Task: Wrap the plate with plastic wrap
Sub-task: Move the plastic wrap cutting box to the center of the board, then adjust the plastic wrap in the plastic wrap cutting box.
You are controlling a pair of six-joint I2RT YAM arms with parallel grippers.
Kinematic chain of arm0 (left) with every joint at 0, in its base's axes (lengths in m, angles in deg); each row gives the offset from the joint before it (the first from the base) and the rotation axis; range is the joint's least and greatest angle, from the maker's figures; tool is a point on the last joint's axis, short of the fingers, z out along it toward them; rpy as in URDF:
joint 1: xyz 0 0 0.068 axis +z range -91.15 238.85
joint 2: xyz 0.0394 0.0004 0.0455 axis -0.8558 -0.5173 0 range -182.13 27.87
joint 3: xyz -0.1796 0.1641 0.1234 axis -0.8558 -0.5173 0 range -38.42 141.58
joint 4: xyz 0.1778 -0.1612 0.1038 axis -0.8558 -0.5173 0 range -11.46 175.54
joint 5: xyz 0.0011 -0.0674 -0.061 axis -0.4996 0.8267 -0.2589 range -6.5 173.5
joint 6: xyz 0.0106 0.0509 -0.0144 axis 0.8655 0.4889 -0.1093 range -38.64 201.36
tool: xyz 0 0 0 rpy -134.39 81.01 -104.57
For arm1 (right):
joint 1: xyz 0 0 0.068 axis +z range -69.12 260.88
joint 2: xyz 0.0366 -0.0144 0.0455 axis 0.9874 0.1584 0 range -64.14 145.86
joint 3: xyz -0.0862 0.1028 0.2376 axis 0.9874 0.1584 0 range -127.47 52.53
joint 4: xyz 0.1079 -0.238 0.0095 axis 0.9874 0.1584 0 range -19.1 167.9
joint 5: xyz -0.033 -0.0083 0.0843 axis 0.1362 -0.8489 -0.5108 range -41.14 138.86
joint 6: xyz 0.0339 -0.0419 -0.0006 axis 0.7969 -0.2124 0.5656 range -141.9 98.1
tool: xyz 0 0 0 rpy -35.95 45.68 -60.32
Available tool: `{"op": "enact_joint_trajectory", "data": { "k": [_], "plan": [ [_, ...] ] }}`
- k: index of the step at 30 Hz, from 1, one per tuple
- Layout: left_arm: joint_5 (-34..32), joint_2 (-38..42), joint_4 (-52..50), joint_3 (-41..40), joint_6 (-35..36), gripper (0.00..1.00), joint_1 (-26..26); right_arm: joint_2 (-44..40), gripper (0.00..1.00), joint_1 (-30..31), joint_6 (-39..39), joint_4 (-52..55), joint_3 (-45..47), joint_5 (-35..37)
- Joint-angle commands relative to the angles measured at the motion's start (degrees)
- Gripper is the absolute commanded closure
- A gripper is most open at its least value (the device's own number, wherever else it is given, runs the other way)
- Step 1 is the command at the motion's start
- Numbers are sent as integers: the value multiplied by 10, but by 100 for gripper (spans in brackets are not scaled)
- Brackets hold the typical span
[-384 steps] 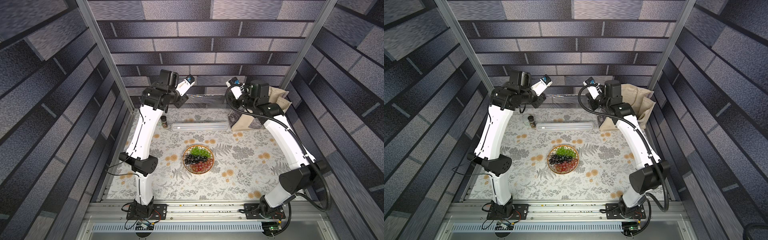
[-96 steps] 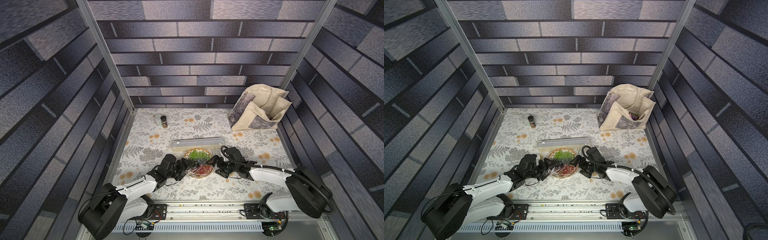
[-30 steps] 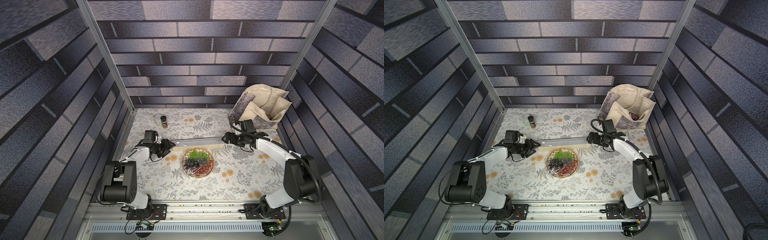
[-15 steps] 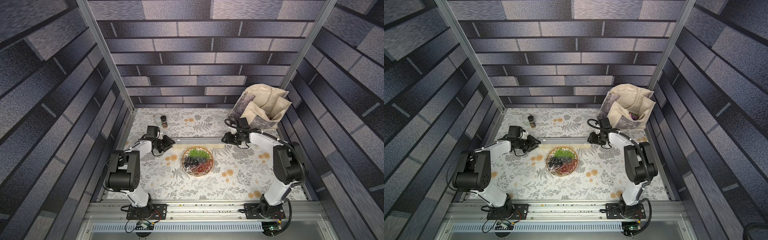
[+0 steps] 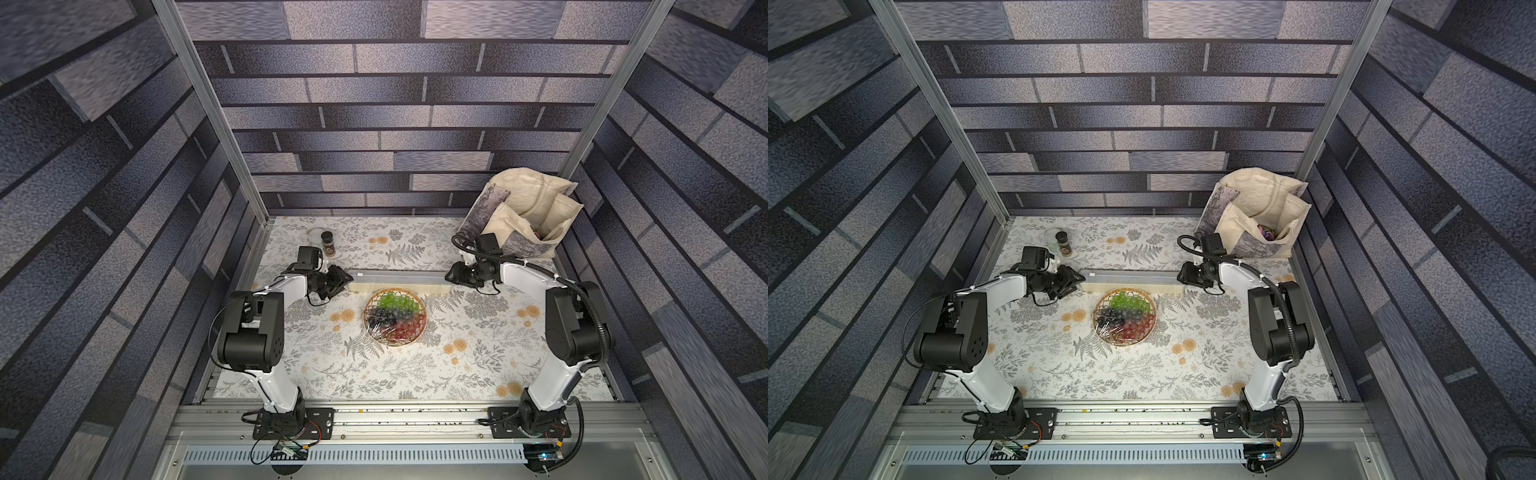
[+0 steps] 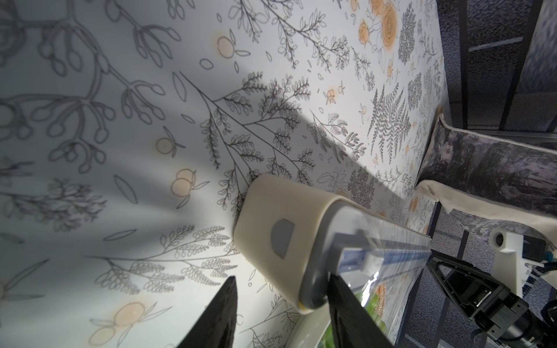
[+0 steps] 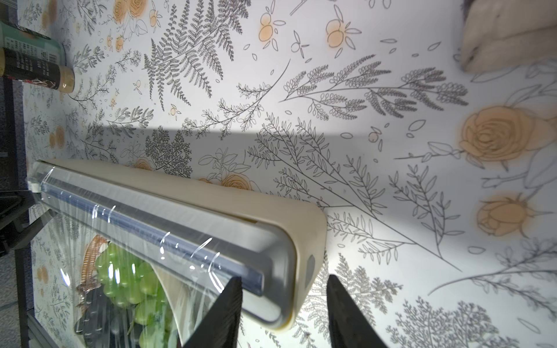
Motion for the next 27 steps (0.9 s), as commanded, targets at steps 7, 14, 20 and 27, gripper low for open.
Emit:
{"op": "enact_joint_trajectory", "data": {
  "k": [7,14,20,27],
  "plan": [
    [62,97,72,-75,-23,35,11,8,50,-11,-12,9,1,24],
    [78,53,145,-91,-74,32,-38,11,49,-12,-12,10,-3,20],
    [89,19,167,-68,-82,34,-59,9,48,-13,-15,15,-5,18],
    [88,45,162,-50,-56,41,-62,10,48,-15,-15,12,2,14]
  ]
}}
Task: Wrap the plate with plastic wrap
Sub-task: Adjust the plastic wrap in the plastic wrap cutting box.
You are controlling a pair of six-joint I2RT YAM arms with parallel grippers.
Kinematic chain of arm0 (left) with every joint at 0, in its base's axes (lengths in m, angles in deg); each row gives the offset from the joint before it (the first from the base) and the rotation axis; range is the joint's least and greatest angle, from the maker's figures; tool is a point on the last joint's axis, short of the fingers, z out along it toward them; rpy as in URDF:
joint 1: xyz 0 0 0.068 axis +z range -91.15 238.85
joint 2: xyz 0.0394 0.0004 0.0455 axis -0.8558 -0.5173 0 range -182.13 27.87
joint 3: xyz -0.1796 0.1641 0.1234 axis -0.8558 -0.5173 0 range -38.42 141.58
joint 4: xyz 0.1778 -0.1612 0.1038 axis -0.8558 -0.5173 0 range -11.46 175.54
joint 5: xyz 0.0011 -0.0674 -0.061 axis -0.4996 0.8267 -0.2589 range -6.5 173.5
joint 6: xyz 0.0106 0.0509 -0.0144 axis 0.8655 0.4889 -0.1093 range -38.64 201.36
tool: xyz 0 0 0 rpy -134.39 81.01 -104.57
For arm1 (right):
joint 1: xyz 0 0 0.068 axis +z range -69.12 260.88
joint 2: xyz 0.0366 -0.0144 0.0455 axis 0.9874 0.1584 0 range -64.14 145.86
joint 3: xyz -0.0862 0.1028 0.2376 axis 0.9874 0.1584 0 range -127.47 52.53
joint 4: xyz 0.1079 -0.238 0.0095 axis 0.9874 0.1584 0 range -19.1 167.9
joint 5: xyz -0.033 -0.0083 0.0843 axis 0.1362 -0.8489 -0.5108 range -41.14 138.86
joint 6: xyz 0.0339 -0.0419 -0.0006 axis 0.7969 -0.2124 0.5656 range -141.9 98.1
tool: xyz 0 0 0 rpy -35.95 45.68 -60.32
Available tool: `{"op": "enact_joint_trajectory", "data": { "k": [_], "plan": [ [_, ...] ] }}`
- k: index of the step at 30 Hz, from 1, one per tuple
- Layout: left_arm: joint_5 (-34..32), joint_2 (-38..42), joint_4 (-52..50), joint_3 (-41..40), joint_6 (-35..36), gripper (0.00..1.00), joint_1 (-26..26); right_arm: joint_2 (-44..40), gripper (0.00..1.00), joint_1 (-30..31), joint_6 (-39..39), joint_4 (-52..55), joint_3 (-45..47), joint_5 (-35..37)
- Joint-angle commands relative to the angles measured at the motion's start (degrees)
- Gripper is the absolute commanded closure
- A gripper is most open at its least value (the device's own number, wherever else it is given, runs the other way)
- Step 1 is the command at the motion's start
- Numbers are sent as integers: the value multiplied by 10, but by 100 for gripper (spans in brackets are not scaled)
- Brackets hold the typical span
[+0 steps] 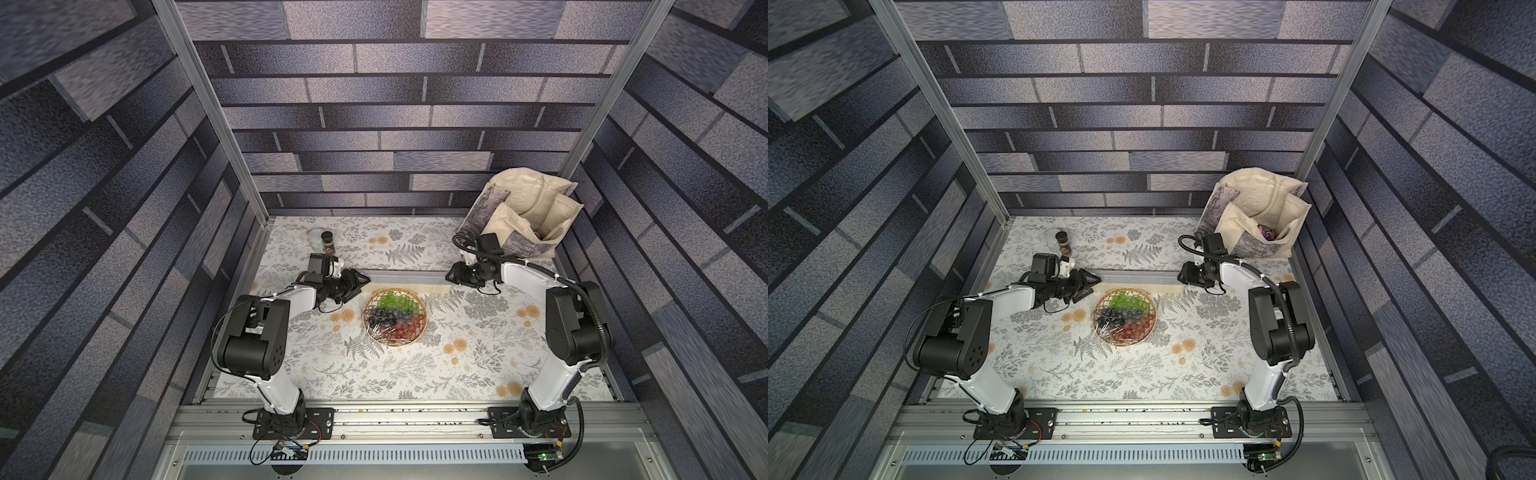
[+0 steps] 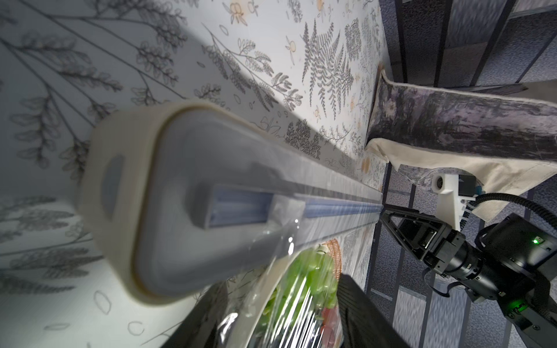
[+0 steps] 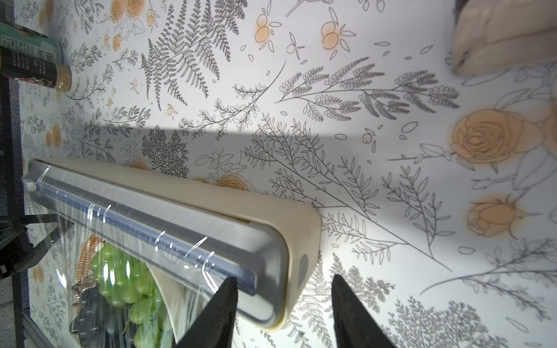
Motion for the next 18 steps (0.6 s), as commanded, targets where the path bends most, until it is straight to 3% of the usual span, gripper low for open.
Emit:
{"op": "enact_joint_trajectory", "data": {
  "k": [1,12,18],
  "plan": [
    [11,26,7,22,16,43,-3,10,48,-9,-8,11,2,17],
    [9,22,-27,62,46,57,-11,11,48,-11,-11,14,3,13],
    [-2,17,-46,81,65,56,-18,12,48,-12,-13,14,6,11]
  ]
}}
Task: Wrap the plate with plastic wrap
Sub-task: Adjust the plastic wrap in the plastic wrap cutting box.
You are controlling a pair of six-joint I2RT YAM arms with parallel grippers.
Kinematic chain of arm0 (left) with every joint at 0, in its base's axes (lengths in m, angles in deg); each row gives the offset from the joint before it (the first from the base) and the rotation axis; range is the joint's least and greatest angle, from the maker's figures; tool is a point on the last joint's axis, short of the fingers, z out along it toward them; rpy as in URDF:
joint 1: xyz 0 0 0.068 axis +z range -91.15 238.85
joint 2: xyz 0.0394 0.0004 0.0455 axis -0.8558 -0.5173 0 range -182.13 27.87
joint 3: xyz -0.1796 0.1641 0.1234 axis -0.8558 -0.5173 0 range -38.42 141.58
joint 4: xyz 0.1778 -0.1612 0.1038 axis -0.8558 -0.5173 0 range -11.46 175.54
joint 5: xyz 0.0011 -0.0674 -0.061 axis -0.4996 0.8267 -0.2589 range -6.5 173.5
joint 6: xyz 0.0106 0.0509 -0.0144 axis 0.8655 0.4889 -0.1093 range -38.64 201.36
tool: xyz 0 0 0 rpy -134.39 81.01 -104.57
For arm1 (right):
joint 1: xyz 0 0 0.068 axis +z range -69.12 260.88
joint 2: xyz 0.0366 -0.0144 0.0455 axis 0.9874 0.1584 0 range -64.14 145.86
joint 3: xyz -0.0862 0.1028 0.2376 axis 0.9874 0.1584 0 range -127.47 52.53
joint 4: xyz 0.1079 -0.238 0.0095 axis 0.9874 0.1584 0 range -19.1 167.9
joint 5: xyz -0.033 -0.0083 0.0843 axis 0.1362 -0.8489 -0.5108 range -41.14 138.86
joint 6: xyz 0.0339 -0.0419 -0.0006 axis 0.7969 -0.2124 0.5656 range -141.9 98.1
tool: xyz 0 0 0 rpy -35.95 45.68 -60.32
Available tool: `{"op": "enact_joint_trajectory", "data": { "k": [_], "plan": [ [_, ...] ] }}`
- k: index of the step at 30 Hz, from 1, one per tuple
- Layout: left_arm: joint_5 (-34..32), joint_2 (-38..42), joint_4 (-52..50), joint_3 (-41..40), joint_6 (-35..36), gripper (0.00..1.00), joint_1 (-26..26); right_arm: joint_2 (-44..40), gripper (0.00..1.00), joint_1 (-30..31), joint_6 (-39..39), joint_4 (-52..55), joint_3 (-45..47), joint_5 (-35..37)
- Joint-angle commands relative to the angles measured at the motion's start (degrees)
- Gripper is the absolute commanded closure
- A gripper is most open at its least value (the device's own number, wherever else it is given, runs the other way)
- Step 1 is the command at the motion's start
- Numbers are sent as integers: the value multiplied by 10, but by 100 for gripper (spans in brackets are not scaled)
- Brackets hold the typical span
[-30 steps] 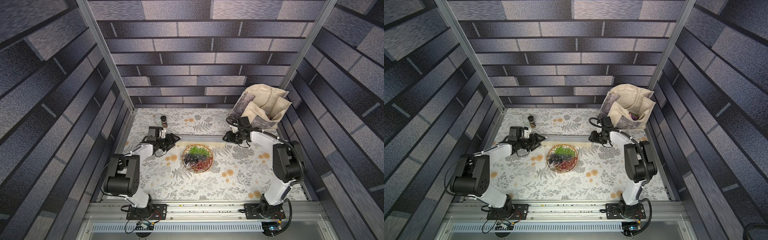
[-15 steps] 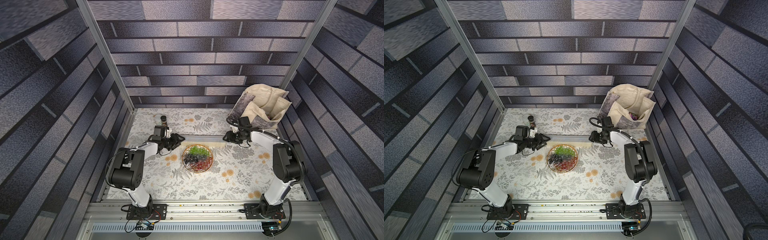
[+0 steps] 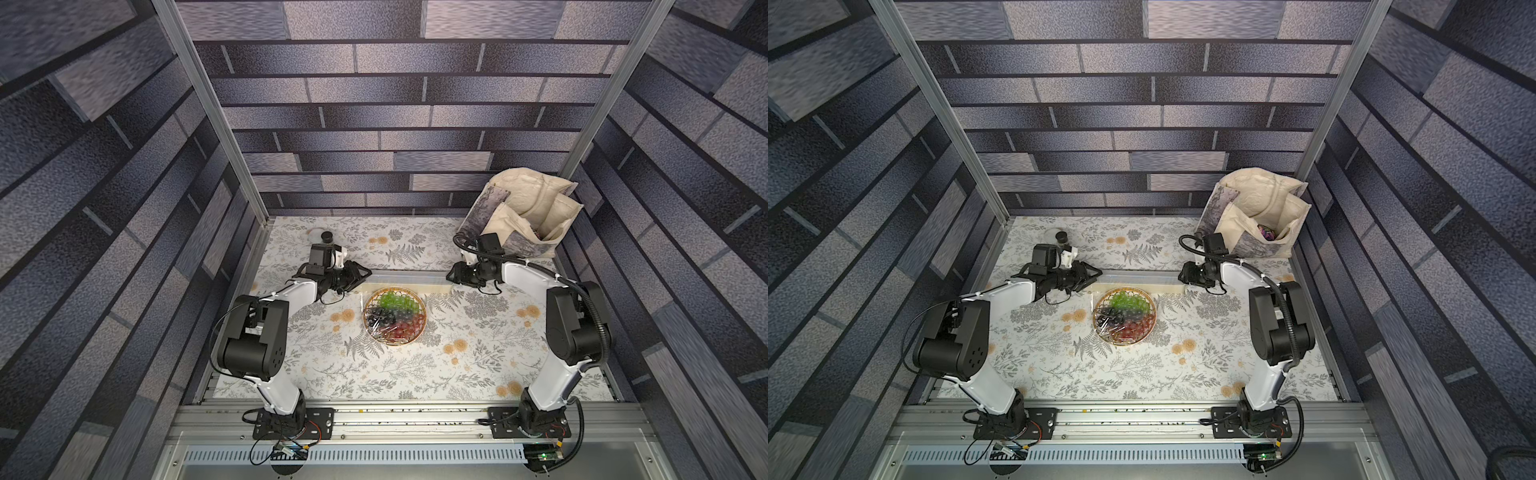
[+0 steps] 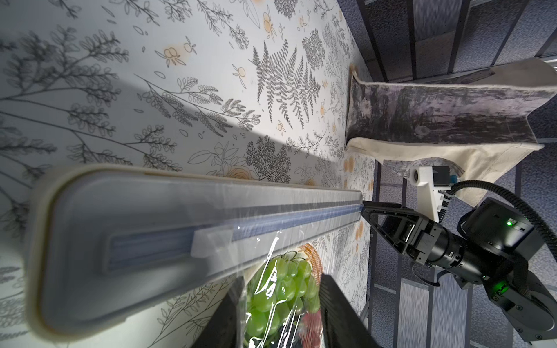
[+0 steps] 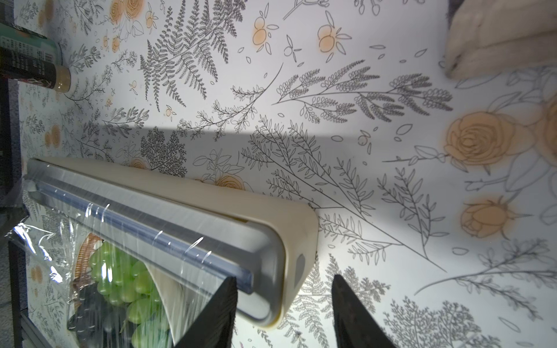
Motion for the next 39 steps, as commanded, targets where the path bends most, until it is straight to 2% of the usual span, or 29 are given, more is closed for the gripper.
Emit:
{"op": "enact_joint_trajectory", "data": {
  "k": [1,11,25,33,39],
  "plan": [
    [-4,12,-16,33,29,55,-5,13,48,-8,-9,13,5,11],
    [-27,-19,-31,69,48,47,-12,17,48,-10,-10,14,3,9],
    [-79,-62,-24,100,78,44,-12,17,48,-10,-13,17,6,13],
    [-121,-68,-89,108,113,43,-5,15,48,-12,-17,29,0,25],
    [-176,-38,-153,104,146,41,11,18,47,-13,-20,38,-4,35]
  ]
}}
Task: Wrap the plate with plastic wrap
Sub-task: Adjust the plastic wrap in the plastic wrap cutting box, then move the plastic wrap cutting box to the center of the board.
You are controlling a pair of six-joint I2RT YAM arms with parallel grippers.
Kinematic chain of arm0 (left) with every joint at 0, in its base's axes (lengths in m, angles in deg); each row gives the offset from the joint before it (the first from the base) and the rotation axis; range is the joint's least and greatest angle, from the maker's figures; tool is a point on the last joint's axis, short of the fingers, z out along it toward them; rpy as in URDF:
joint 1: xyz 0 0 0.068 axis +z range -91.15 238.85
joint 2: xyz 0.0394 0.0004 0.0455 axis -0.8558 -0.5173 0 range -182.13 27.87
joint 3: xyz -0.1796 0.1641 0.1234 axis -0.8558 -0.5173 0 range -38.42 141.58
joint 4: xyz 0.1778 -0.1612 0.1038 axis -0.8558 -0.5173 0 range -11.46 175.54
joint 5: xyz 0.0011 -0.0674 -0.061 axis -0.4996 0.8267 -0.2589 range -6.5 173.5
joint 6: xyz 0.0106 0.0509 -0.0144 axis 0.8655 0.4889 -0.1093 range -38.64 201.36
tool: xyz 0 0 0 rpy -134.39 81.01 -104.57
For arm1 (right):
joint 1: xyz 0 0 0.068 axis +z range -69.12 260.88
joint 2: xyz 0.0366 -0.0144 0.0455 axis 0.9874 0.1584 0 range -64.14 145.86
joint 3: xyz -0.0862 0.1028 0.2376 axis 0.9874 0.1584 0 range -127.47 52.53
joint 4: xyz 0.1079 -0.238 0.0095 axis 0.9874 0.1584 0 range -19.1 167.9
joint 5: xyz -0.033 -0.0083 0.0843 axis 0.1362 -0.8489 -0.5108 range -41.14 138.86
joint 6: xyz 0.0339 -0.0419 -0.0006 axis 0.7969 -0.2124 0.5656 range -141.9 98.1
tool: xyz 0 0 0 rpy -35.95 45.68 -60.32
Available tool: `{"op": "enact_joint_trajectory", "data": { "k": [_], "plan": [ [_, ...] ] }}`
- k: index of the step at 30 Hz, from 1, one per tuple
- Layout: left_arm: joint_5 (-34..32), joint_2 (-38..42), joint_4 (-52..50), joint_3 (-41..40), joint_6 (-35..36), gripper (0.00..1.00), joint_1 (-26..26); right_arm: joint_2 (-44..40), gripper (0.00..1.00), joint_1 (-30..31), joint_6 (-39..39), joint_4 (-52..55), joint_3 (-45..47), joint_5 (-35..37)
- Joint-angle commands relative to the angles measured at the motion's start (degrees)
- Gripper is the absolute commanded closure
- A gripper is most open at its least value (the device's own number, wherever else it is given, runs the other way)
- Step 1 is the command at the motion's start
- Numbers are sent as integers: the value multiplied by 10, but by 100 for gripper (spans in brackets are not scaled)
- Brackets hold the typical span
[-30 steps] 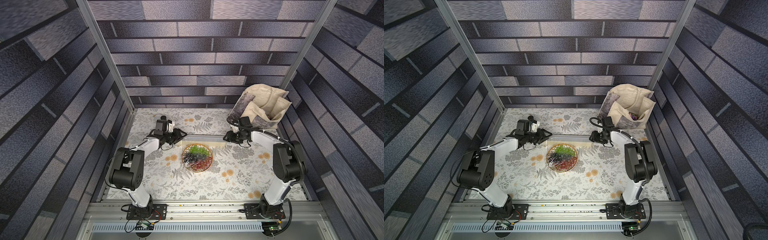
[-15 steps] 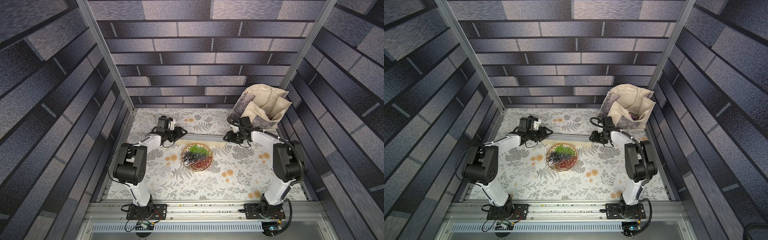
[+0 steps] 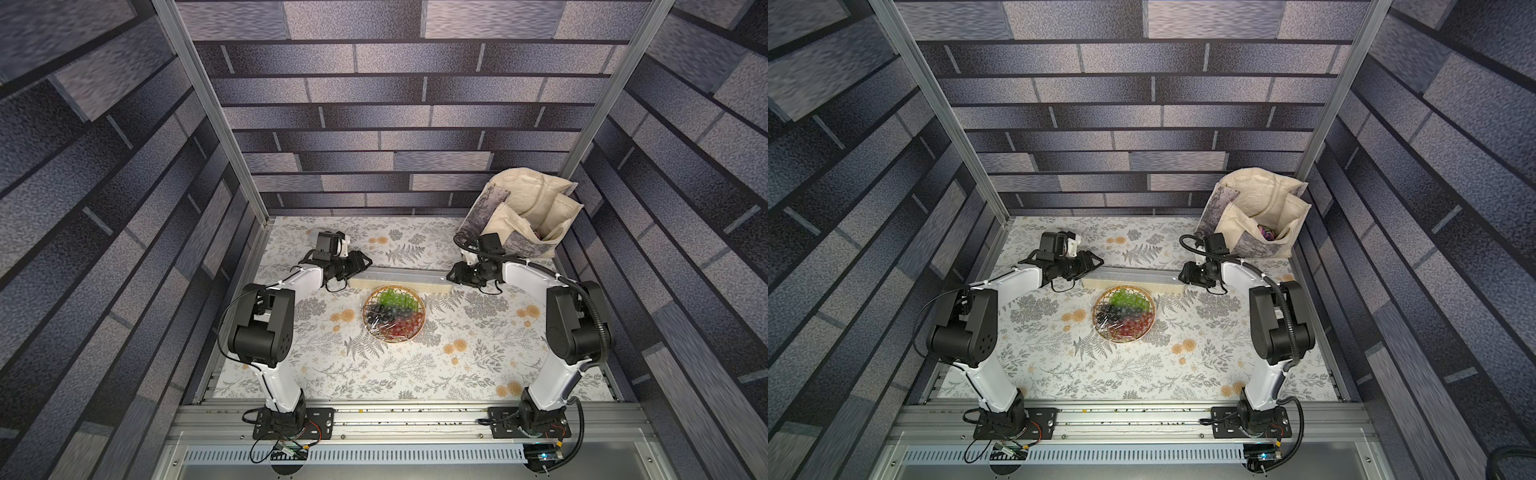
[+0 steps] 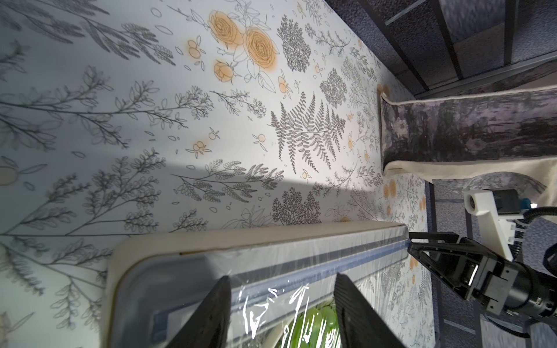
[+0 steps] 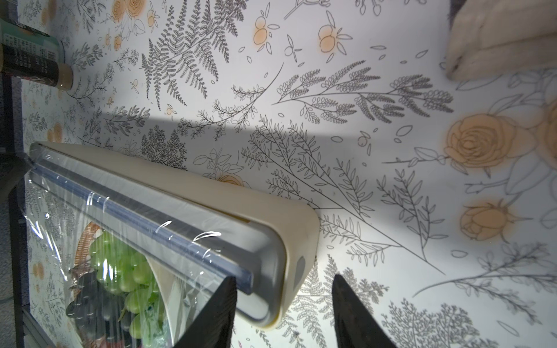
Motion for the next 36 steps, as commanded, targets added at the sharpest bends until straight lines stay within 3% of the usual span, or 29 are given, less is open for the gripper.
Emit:
{"op": "enact_joint_trajectory", "data": {
  "k": [1,7,14,18,23,25,30,36],
  "plan": [
    [-72,24,-93,0,43,41,17,16,47,-7,-13,39,-5,44],
    [-68,64,-117,-2,61,39,38,7,47,-10,-25,44,-16,58],
    [-26,128,-118,-29,54,42,95,-87,49,-1,-53,76,-68,133],
    [24,123,-101,-48,42,45,129,-104,65,58,-30,62,-88,121],
    [111,97,-35,-69,-9,46,154,-70,67,151,73,-58,-84,48],
    [123,104,-17,-87,-18,43,144,-61,62,157,88,-63,-81,62],
    [147,112,56,-147,-68,33,116,-88,34,138,75,2,-42,111],
    [141,62,82,-133,-89,32,81,-127,16,65,126,-12,58,13]
  ]
}}
